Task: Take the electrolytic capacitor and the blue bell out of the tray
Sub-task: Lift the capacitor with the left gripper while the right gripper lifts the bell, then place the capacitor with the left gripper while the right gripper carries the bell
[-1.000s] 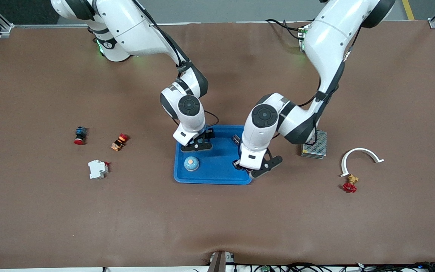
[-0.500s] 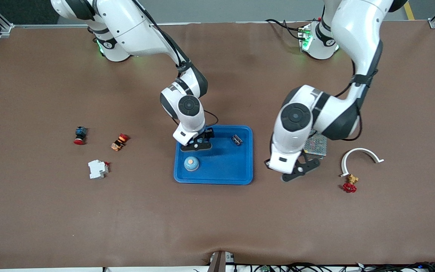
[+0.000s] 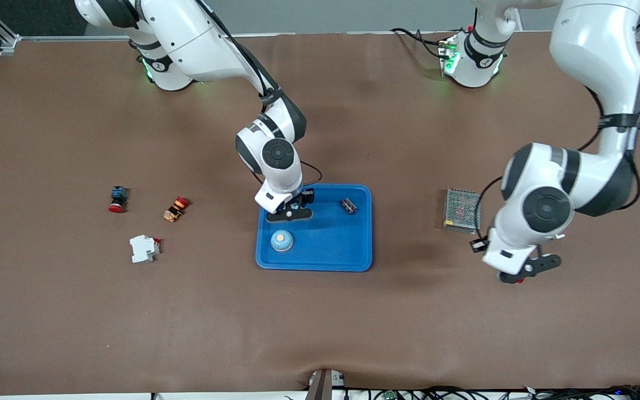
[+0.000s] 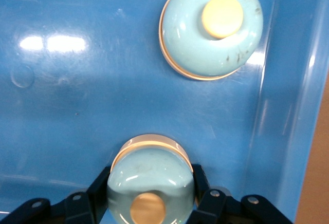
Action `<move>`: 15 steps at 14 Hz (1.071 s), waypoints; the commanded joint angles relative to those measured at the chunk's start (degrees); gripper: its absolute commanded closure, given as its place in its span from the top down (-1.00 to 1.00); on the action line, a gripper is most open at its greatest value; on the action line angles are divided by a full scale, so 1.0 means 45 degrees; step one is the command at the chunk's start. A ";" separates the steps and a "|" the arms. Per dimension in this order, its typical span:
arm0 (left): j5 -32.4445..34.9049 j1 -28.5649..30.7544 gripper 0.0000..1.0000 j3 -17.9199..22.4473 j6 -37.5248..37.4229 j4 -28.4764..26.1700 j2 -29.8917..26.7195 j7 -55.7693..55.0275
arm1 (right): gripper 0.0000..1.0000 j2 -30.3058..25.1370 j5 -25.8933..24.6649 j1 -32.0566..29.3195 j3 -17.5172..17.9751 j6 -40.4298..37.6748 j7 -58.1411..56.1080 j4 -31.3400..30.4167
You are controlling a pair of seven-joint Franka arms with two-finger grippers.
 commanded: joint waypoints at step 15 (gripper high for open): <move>0.1285 0.4115 -1.00 -0.0158 0.5265 -0.2618 0.1358 0.4549 | -0.21 -0.3016 0.1617 -0.3071 -0.0047 -0.8695 -0.6311 0.3459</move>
